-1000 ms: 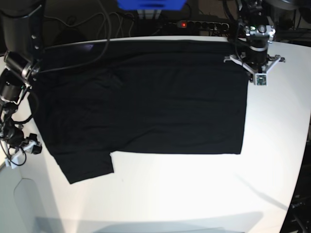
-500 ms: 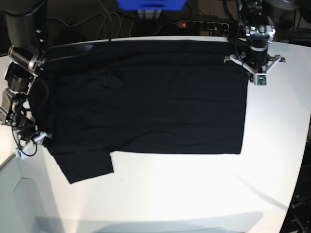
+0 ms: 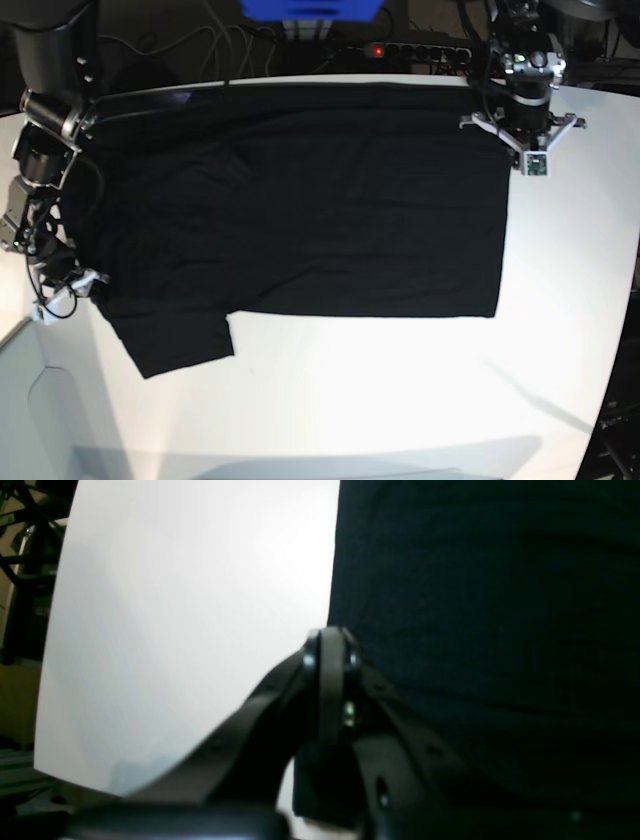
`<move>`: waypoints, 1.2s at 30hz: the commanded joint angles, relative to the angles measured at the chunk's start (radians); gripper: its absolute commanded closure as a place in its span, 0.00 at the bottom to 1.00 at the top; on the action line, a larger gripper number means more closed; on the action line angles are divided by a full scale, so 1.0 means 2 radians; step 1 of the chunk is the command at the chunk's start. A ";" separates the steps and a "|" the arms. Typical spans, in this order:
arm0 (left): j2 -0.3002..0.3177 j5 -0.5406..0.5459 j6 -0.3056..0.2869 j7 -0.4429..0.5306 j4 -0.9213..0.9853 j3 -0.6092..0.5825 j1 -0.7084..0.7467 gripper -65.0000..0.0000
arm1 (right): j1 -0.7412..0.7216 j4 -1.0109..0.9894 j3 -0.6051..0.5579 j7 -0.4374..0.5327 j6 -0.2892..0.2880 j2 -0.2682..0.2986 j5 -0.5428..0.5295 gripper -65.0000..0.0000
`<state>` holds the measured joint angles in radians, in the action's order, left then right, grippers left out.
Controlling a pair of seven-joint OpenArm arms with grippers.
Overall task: Fold the T-shirt properly
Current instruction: 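Move both grippers to the shirt's side edges near the hem, then grasp the hem corners with both grippers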
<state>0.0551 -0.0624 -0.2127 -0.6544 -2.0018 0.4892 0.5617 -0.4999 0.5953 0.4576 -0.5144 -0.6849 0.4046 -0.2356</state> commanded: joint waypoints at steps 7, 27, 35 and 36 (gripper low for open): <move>0.003 -0.001 0.002 0.011 -0.008 0.001 0.002 1.00 | -0.003 0.002 -0.001 -0.018 -0.007 -0.002 0.011 0.66; 0.057 0.144 -0.001 -0.167 0.004 0.021 -0.238 0.71 | -0.004 0.002 -0.036 -0.019 -0.007 -0.012 0.012 1.00; 0.071 0.192 0.006 -0.242 0.161 0.044 -0.385 0.70 | -0.004 0.002 -0.037 -0.019 -0.007 -0.017 0.012 1.00; 0.073 0.190 0.006 -0.240 0.189 0.047 -0.395 0.69 | -0.004 0.002 -0.037 -0.019 -0.007 -0.017 0.012 1.00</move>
<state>0.1864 0.3088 -0.2062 -1.1442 -1.6066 0.5800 -0.2169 -0.5003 0.5972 0.3893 -0.5076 -0.6933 0.3653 -0.2485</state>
